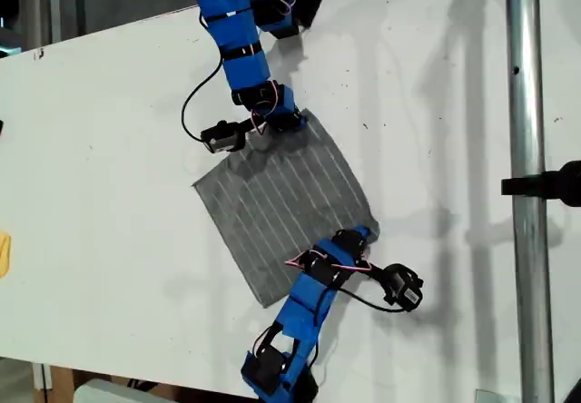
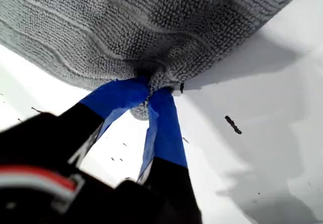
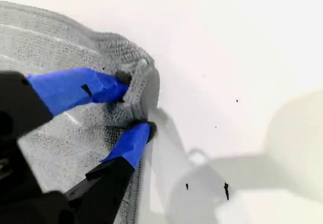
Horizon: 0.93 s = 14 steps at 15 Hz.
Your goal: Grasp corners of a towel and fold twice.
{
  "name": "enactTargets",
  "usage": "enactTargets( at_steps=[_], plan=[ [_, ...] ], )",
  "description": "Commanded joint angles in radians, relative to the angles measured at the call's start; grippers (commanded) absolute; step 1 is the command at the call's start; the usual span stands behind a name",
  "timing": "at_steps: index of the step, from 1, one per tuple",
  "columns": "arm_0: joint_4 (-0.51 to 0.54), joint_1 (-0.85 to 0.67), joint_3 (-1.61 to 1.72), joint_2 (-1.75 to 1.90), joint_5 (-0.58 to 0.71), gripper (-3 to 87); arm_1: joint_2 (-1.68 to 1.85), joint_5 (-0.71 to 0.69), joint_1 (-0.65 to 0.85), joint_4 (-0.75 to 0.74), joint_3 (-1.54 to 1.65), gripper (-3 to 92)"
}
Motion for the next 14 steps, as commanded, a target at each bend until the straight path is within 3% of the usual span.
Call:
enactTargets(
  at_steps=[1, 3, 8, 11, 14],
  plan=[
    [0.021, -0.031, -0.002, 0.005, -0.029, -2.9, 0.006, -0.005, 0.006, -0.014, -0.063, -0.3],
    [0.077, -0.028, -0.026, 0.057, -0.017, -2.9, 0.043, -0.003, -0.002, 0.009, -0.081, -0.3],
    [0.189, -0.018, -0.055, 0.417, 0.069, -2.9, 0.204, 0.006, -0.092, 0.261, -0.348, -0.3],
    [0.353, -0.117, 0.040, 0.512, 0.011, -2.9, 0.184, -0.138, 0.077, 0.178, -0.336, -0.3],
    [0.413, -0.264, 0.210, 0.595, 0.052, -2.9, 0.002, -0.359, 0.310, 0.003, -0.393, -0.3]
  ],
)
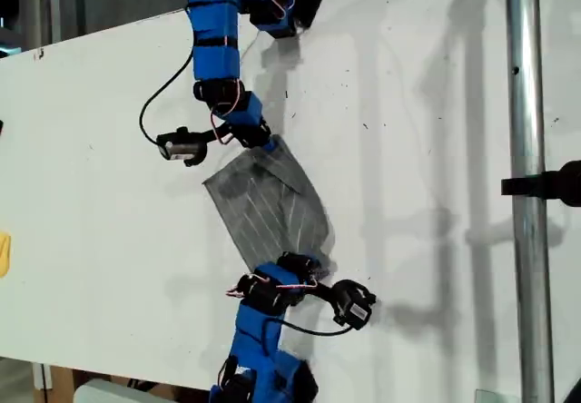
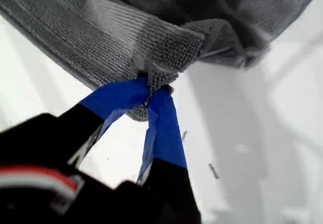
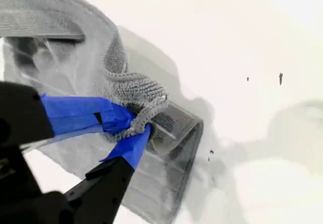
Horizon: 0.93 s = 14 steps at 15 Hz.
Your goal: Grasp corners of a towel and fold twice.
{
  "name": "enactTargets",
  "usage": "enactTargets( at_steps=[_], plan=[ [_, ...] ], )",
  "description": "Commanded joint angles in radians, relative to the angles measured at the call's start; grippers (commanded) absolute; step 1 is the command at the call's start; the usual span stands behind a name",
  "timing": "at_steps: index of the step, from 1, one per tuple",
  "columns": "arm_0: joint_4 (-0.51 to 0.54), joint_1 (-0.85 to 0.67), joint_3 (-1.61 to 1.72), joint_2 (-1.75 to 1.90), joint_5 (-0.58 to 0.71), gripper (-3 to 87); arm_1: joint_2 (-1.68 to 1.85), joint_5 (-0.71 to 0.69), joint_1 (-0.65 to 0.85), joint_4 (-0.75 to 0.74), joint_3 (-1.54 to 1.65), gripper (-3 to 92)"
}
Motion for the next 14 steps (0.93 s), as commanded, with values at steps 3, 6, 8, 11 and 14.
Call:
enactTargets(
  at_steps=[3, 6, 8, 11, 14],
  plan=[
    [0.048, -0.295, 0.272, 0.311, 0.123, -2.9, -0.383, -0.285, 0.285, -0.107, -0.474, -0.3],
    [0.074, -0.503, 0.407, 0.495, 0.244, -2.9, -0.611, -0.387, 0.408, -0.048, -0.916, -0.3],
    [0.063, -0.597, 0.495, 0.615, 0.293, -2.9, -0.497, -0.391, 0.442, -0.080, -0.897, -0.3],
    [0.035, -0.620, 0.583, 0.716, 0.316, -2.9, -0.416, -0.377, 0.459, -0.091, -0.801, -0.3],
    [-0.121, -0.537, 0.741, 0.723, 0.259, -2.8, -0.466, -0.367, 0.422, -0.072, -0.689, -0.3]
  ],
)
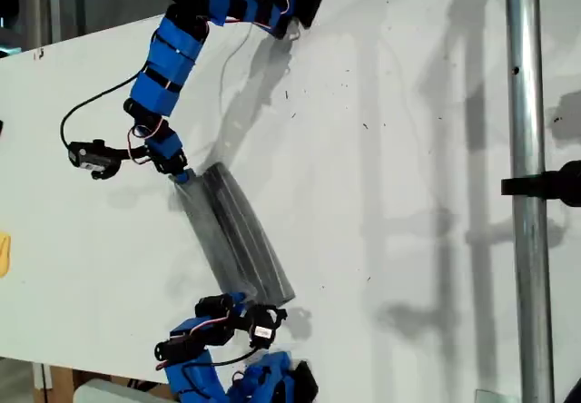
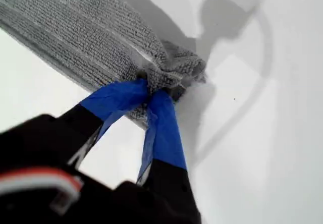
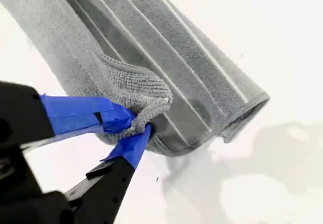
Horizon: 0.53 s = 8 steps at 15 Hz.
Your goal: Grasp corners of a towel and fold twice.
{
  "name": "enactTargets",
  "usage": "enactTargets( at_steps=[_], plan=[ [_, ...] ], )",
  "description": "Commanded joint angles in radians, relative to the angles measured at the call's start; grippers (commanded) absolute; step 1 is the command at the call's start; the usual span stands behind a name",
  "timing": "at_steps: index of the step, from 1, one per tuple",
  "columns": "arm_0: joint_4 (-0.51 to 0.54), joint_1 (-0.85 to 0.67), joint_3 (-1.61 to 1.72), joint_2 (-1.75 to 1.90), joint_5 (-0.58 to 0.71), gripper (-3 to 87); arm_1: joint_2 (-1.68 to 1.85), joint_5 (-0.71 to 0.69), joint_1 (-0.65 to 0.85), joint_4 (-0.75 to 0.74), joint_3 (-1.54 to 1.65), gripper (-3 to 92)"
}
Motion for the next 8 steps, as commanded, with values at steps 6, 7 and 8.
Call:
enactTargets(
  at_steps=[6, 7, 8],
  plan=[
    [-0.313, 0.149, 0.301, 0.038, -0.164, -2.4, -0.150, 0.066, -0.071, -0.018, 0.038, -0.3],
    [-0.347, 0.153, 0.341, 0.038, -0.169, -1.8, -0.172, 0.067, -0.061, -0.021, 0.038, -0.3],
    [-0.354, 0.169, 0.353, 0.035, -0.173, 4.2, -0.189, 0.072, -0.054, -0.018, 0.038, -0.3]
  ],
)
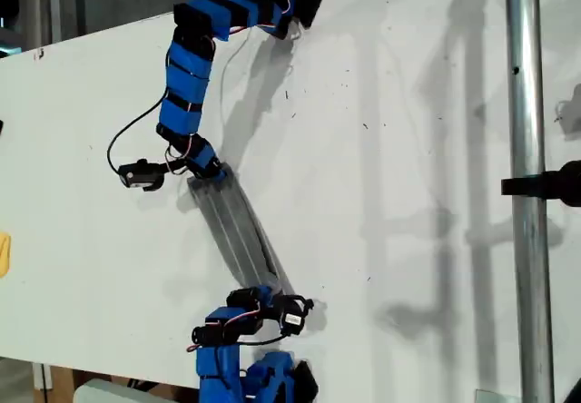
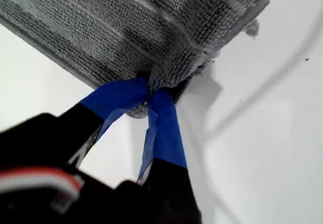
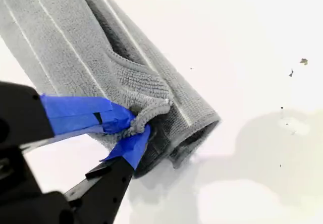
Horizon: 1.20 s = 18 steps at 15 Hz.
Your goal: Grasp corners of a towel and fold twice.
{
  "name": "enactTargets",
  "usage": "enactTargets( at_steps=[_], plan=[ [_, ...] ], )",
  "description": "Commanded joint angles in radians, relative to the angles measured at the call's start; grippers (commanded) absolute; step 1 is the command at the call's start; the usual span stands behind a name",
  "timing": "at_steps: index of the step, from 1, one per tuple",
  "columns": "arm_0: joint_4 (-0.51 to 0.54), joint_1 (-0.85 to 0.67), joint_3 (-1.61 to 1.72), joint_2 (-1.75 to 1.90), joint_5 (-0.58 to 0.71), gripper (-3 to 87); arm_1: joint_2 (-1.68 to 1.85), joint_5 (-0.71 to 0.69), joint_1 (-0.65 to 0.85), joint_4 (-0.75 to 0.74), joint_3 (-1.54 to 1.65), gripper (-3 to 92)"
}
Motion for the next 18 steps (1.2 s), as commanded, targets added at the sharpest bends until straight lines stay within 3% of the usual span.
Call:
enactTargets(
  at_steps=[1, 4, 7, 8, 11, 15, 18],
  plan=[
    [-0.015, 0.048, 0.002, 0.032, -0.018, 10.9, 0.008, 0.018, 0.020, -0.002, -0.017, -0.3],
    [0.137, 0.140, -0.080, 0.121, -0.094, 18.3, 0.132, 0.031, 0.018, 0.109, -0.009, 12.9],
    [0.423, 0.258, -0.218, 0.288, -0.204, 14.7, 0.368, 0.020, 0.078, 0.201, 0.094, 16.2],
    [0.474, 0.304, -0.221, 0.359, -0.261, 12.8, 0.451, 0.015, 0.124, 0.212, 0.158, 17.7],
    [0.430, 0.419, -0.048, 0.641, -0.371, 10.4, 0.554, -0.064, 0.229, 0.167, 0.278, 34.8],
    [0.272, 0.500, 0.196, 0.882, -0.411, 8.7, 0.207, -0.106, 0.190, -0.041, 0.138, 37.4],
    [0.255, 0.531, 0.307, 1.008, -0.462, 8.1, -0.071, -0.078, 0.095, 0.011, -0.147, 37.6]
  ],
)
